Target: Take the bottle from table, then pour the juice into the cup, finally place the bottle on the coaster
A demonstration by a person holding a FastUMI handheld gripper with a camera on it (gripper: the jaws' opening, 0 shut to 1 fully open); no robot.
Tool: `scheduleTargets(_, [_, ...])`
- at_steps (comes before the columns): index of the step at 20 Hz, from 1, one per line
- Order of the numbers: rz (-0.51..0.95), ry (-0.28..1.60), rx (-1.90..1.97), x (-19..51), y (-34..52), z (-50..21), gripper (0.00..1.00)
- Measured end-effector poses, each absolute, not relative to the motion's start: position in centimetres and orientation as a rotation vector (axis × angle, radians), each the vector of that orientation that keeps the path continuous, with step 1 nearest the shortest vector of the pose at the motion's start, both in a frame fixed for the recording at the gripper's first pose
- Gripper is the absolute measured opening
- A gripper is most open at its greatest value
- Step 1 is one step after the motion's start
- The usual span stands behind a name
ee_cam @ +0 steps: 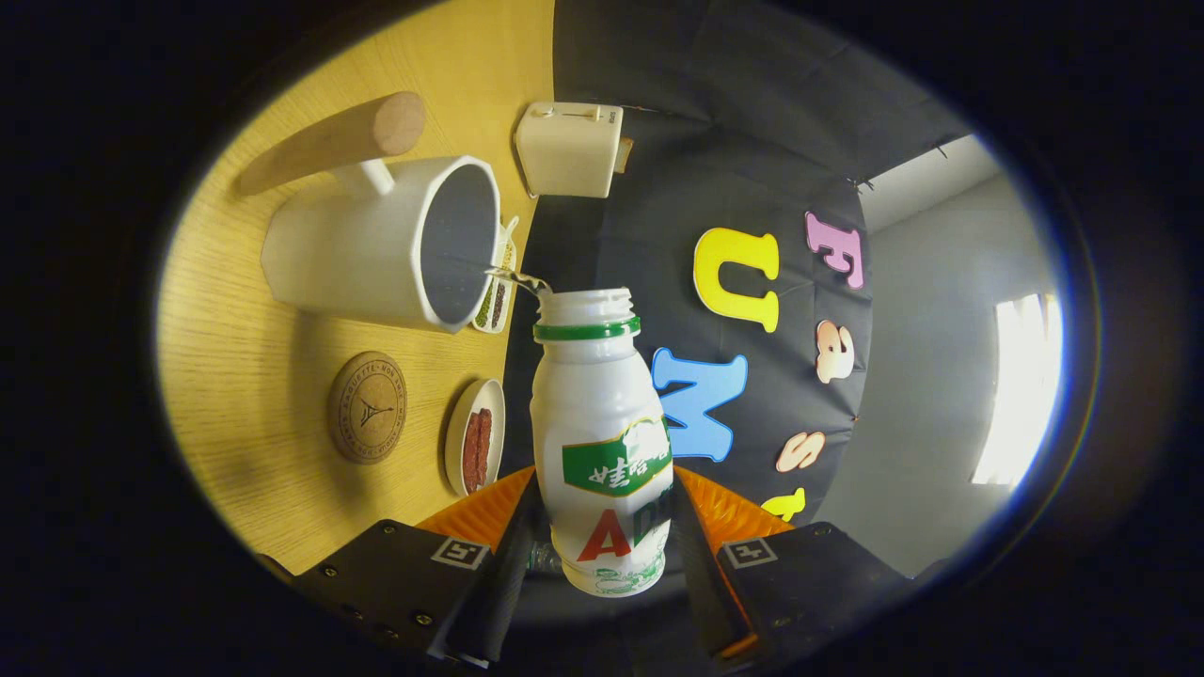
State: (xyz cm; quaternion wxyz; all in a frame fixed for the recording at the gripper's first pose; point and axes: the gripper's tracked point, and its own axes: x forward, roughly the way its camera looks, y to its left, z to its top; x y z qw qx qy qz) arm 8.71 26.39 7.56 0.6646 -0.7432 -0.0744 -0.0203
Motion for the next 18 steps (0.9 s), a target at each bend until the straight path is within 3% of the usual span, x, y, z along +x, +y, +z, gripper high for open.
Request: scheduleTargets(18, [-0.054, -0.17, -1.71, 8.71, 26.32, 7.5, 0.75])
